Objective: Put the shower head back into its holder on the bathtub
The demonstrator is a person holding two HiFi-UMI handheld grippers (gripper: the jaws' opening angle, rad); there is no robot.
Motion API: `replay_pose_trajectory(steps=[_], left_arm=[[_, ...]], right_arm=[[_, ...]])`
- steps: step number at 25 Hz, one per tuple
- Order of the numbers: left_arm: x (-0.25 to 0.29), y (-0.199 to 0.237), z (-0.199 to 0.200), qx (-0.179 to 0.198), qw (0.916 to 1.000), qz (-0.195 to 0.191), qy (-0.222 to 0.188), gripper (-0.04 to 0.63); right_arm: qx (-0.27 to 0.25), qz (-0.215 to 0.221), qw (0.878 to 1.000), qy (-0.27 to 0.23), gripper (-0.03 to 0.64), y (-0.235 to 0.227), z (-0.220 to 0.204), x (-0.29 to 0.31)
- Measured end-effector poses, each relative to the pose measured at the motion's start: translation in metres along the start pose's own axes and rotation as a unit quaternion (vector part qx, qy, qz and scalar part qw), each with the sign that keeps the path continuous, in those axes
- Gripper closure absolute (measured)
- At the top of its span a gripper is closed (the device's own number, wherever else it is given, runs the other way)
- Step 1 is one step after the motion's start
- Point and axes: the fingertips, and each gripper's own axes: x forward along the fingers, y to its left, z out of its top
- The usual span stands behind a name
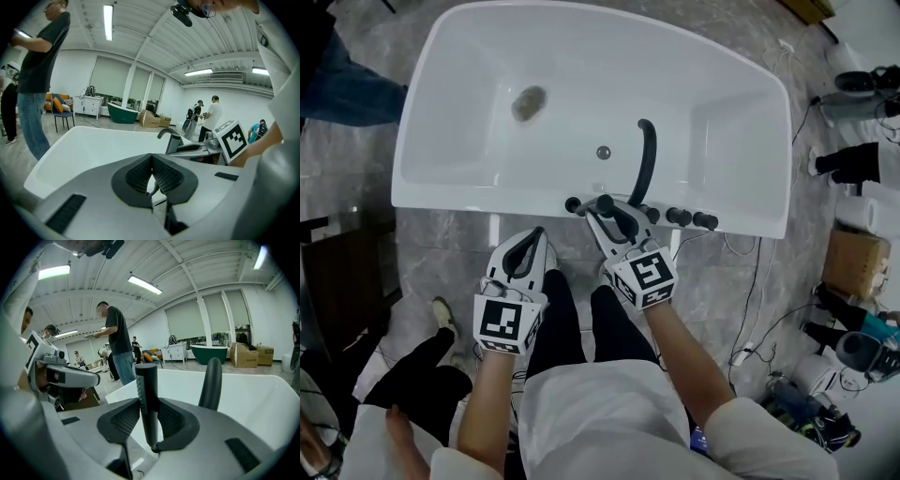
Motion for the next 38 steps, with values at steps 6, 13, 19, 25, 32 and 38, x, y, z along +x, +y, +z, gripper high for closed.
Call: replay_pose_trajectory(steps=[6, 13, 19, 25, 32, 38], left_arm=[[0.007, 0.002, -0.01, -0.006, 1.0, -0.003, 0.004, 0.584], [0.013, 0.008, -0.02, -0.019, 0.9998, -0.002, 0.007, 0.584], [0.017, 0.013, -0.027, -0.023, 0.9997, -0.001, 0.011, 0.584], [0.015, 0.017, -0.032, -0.028, 0.9995, -0.004, 0.014, 0.584], [0.014, 0.021, -0.037, -0.027, 0.9995, -0.004, 0.016, 0.584], [0.016, 0.026, -0.039, -0.028, 0.9994, -0.003, 0.02, 0.584]], right_arm=[[0.004, -0.011, 1.0, 0.008, 0.488, -0.002, -0.017, 0.01], [0.01, -0.024, 0.999, 0.021, 0.488, -0.003, -0.037, 0.023], [0.005, -0.045, 0.998, 0.035, 0.489, -0.005, -0.057, 0.036], [0.008, -0.056, 0.998, 0.039, 0.488, -0.007, -0.068, 0.046], [-0.003, -0.06, 0.997, 0.046, 0.488, -0.007, -0.081, 0.057], [-0.01, -0.061, 0.997, 0.054, 0.488, -0.008, -0.09, 0.064]])
